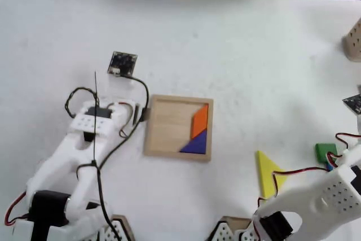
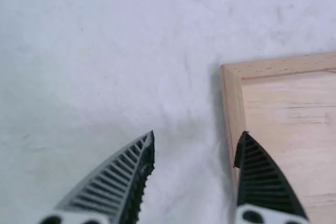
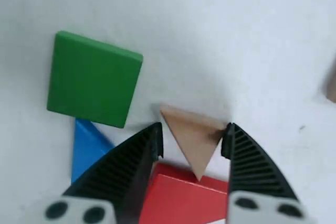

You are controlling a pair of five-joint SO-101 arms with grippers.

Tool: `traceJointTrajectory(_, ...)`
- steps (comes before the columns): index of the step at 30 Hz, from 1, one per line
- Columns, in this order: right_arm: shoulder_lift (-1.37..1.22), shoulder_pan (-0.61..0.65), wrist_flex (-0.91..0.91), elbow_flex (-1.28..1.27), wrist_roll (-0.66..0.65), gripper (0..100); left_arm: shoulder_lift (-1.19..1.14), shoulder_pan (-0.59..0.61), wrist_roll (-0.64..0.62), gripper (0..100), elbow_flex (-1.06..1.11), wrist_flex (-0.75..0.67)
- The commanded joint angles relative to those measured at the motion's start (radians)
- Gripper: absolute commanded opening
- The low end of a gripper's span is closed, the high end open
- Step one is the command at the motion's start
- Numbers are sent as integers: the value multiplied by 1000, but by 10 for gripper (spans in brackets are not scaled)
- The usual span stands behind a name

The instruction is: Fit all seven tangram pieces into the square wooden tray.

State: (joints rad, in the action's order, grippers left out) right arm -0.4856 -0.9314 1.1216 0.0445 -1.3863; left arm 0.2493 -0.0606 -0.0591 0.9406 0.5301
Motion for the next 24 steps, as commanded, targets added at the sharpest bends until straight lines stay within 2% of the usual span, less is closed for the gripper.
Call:
traceJointTrajectory(1,19,8,-22,37,6,187,35,2,34,255,-6,-23)
traceJointTrajectory(14,-19,25,-38,37,8,179,35,2,34,255,-6,-23)
traceJointTrajectory(20,-19,27,-38,38,8,46,35,2,34,255,-6,-23)
traceJointTrajectory(24,-18,31,-31,38,8,28,35,2,34,255,-6,-23)
